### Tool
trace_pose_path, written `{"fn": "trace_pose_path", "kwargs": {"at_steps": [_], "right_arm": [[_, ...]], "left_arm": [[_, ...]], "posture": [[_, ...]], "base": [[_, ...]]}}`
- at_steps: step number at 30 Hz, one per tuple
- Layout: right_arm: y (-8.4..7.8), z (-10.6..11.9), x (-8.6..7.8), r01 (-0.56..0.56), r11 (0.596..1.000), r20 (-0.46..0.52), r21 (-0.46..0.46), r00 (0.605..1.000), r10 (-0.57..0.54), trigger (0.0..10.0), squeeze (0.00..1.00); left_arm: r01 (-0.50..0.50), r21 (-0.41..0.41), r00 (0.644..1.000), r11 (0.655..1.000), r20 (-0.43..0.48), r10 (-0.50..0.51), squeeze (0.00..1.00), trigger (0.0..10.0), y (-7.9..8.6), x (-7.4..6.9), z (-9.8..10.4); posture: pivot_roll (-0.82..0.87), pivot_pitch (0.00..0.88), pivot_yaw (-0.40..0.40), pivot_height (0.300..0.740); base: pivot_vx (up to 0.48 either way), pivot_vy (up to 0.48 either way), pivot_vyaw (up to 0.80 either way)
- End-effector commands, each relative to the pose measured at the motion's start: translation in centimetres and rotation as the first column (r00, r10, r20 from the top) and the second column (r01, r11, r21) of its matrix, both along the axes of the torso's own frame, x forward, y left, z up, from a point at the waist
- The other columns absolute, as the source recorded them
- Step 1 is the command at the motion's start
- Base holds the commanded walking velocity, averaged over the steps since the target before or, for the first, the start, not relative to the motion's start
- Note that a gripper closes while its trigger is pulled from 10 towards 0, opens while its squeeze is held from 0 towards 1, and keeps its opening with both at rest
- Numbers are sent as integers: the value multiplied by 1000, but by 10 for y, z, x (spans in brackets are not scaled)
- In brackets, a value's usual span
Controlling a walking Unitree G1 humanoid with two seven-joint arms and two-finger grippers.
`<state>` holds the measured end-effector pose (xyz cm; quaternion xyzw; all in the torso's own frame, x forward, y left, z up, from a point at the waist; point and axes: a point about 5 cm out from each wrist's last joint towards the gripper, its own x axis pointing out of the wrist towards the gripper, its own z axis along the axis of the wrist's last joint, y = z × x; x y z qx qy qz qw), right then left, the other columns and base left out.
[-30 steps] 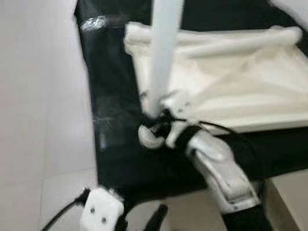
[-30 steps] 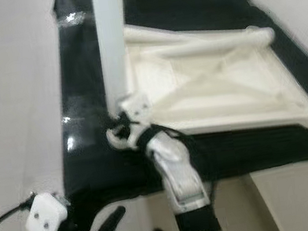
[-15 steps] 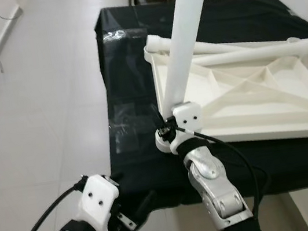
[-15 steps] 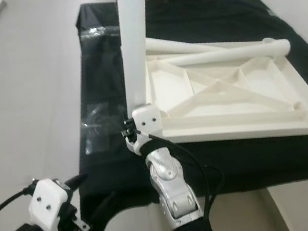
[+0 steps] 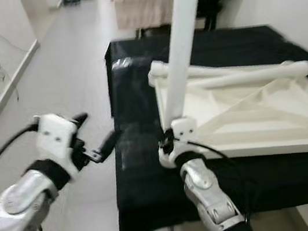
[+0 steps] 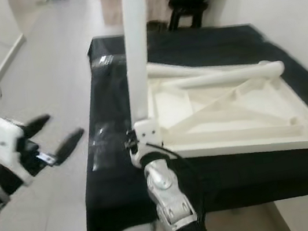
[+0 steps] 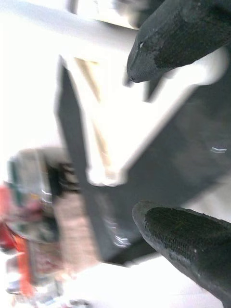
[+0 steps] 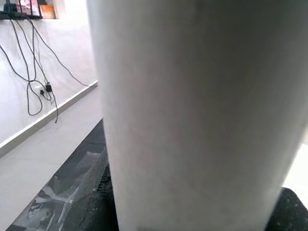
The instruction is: Building children table
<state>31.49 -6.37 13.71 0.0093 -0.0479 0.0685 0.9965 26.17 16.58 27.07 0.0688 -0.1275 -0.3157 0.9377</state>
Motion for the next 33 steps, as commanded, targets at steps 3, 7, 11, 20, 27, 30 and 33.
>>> {"fn": "trace_pose_path", "kwargs": {"at_steps": [3, 7, 11, 20, 27, 30, 33], "right_arm": [[51, -21, -5, -64, 992, -189, 112, 978, 84, 10000, 0], [57, -20, -5, -84, 991, -182, 108, 978, 103, 10000, 0], [60, -21, -5, -95, 989, -176, 111, 978, 114, 10000, 0], [67, -19, -6, -119, 986, -159, 116, 978, 137, 10000, 0], [70, -17, -6, -133, 984, -148, 122, 977, 151, 10000, 0], [71, -16, -6, -136, 983, -146, 123, 977, 153, 10000, 0], [72, -15, -6, -140, 982, -141, 125, 978, 157, 10000, 0]], "left_arm": [[204, -39, 978, 978, 44, -202, 251, 10000, -11, 9, 33], [490, -49, 871, 871, 66, -486, 1000, 10000, -34, 30, 79], [571, -14, 821, 821, 36, -570, 1000, 10000, -44, 39, 87], [648, 52, 760, 760, -110, -641, 0, 10000, -64, 64, 79], [611, 35, 787, 791, -138, -601, 0, 10000, -75, 83, 72], [607, 22, 788, 795, -144, -598, 0, 10000, -77, 88, 71], [598, -6, 792, 801, -151, -592, 0, 10000, -83, 95, 67]], "posture": [[48, 89, -39, 740], [34, 77, -26, 740], [31, 75, -22, 740], [13, 84, -9, 740], [7, 95, -5, 740], [3, 95, -6, 740], [-5, 99, -6, 740]], "base": [[0, 0, 0], [0, 0, 0], [0, 0, 0], [0, 0, 0], [0, 0, 0], [0, 0, 0], [0, 0, 0]]}}
